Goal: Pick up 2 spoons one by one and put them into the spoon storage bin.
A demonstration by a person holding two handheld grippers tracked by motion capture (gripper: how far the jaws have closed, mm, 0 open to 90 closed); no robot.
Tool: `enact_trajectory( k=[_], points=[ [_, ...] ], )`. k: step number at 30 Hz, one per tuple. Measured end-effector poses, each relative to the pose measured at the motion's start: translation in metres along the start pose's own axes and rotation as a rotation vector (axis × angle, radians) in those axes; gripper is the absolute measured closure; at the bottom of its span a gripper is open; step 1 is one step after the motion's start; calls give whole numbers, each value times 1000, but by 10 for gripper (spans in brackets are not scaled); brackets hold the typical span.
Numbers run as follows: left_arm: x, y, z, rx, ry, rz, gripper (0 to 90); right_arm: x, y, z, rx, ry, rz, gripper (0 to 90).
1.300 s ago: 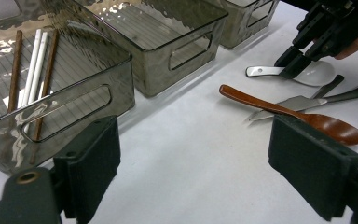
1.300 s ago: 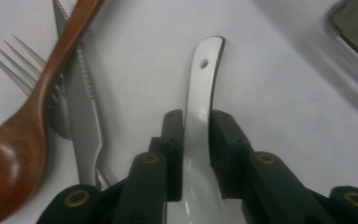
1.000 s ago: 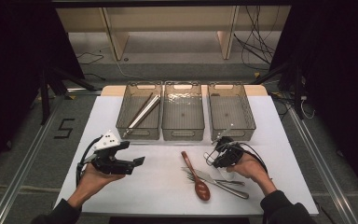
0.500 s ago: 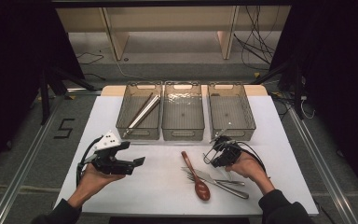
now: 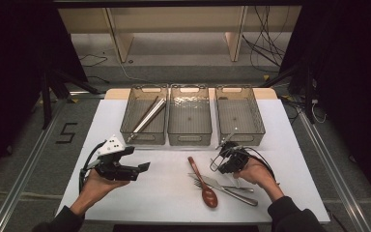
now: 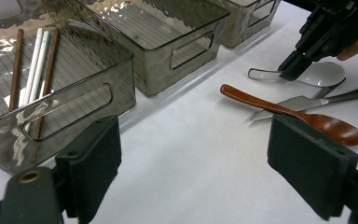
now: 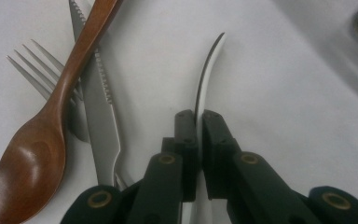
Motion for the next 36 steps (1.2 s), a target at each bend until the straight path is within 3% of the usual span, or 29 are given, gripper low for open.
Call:
enact_trajectory(
  k=[4,16,36],
  points=[
    [-1,0,1,3,8,4,168,-2,1,5,3,20,-5,864],
    [-4,-1,3,-2,35,13,166,-27,4,45,18,187,-4,864],
    [-8,-3,7,2,80,32,160,-89,21,76,57,330,-32,863]
  ],
)
Point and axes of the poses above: each handheld gripper's, and its own axes: z roughly backward along the jaws, x roughly out of its underside, y roughly to its right, the point moved 10 cm from there along -z, roughly forward along the jaws, and after that the axes turned 6 degrees about -y, right-handed, at the moved point
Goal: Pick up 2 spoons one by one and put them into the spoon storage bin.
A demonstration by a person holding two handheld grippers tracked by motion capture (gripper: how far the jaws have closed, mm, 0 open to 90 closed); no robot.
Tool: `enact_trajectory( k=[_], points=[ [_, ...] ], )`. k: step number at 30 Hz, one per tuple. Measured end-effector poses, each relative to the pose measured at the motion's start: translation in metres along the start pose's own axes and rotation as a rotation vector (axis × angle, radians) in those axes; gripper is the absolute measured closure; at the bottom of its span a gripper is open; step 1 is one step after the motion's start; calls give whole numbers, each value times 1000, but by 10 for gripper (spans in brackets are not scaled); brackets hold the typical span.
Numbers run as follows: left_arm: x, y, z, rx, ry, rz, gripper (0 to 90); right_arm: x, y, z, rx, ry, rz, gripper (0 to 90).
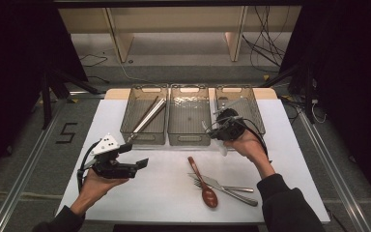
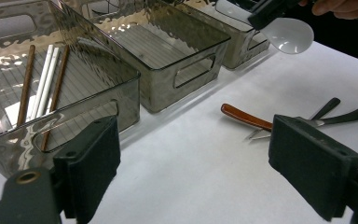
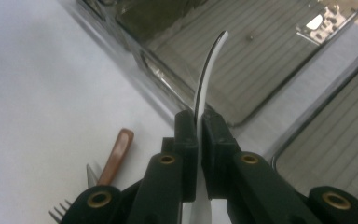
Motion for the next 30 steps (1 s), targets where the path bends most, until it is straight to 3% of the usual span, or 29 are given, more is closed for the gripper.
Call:
enact_trajectory(
  k=[12,30],
  points=[
    [0,-3,1,-1,12,10,157,-39,5,-2,24,47,-22,863],
    [-1,-2,1,-3,15,0,157,-85,22,-25,87,64,-69,862]
  ],
)
Point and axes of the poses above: each handheld gripper's, and its own axes: z roughly backward along the jaws, x roughly out of its underside, y roughly to its right, the point moved 10 cm from there along -z, roughly forward along the jaws, and after that the axes turned 6 degrees about -y, right-handed, at the moved point
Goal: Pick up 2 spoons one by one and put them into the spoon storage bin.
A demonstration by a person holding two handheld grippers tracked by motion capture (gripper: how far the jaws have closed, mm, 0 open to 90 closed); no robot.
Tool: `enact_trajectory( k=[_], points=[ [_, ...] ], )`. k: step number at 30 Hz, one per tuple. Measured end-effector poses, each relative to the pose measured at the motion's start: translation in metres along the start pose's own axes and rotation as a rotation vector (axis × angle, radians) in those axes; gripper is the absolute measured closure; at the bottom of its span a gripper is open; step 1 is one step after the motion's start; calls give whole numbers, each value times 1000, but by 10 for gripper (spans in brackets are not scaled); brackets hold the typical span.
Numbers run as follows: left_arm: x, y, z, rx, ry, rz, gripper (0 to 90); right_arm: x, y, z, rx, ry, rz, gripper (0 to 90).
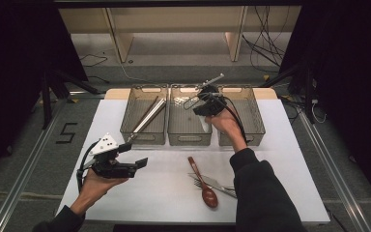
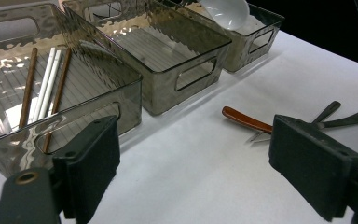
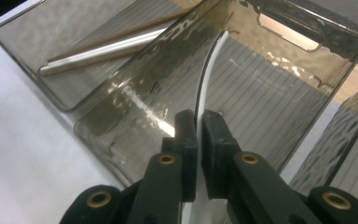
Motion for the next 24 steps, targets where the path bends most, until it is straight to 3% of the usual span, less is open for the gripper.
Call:
enact_trajectory(
  k=[11,24],
  points=[
    [-1,0,1,-3,11,2,157,-11,5,-19,23,-19,-17,862],
    [-1,0,1,-6,9,-2,157,-10,10,-33,43,-39,-31,859]
  ],
)
Point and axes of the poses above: each handheld gripper's, and its own axes: z roughly backward along the jaws, x roughly out of its underside, y roughly to its right, the point moved 10 cm from there along -z, roughly forward along the jaws, and after that the axes turned 6 degrees about -y, right-handed, at the moved point
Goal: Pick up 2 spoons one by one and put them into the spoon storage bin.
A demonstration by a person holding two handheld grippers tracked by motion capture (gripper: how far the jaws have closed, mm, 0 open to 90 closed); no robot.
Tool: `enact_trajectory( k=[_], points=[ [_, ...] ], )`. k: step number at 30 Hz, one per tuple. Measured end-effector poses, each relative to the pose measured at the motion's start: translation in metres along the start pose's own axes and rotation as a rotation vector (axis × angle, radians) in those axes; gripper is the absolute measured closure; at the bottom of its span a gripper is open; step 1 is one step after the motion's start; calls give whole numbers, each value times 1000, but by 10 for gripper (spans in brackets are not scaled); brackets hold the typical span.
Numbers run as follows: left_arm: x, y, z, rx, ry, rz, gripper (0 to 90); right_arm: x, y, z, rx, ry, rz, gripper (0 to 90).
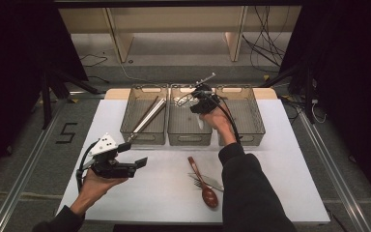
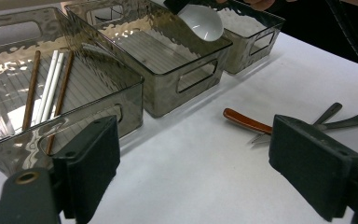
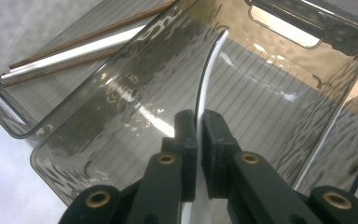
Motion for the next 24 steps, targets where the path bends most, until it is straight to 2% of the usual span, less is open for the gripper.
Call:
enact_trajectory(
  k=[12,17,20,24],
  points=[
    [0,0,1,2,2,-3,157,2,-2,-12,-1,-16,-15,839],
    [0,0,1,1,3,-4,157,-3,-4,-6,-13,21,-23,702],
    [0,-1,0,0,5,-1,157,-2,-5,1,-25,28,-21,650],
    [0,0,0,1,4,0,157,4,-10,7,-49,23,-15,534]
  ],
)
Point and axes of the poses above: each handheld gripper's, and its own axes: z roughly backward along the jaws, x roughly out of its underside, y roughly to its right, the point moved 10 cm from there along -z, roughly forward along the jaws, and after that the axes turned 6 degrees about -y, right-handed, at the moved point
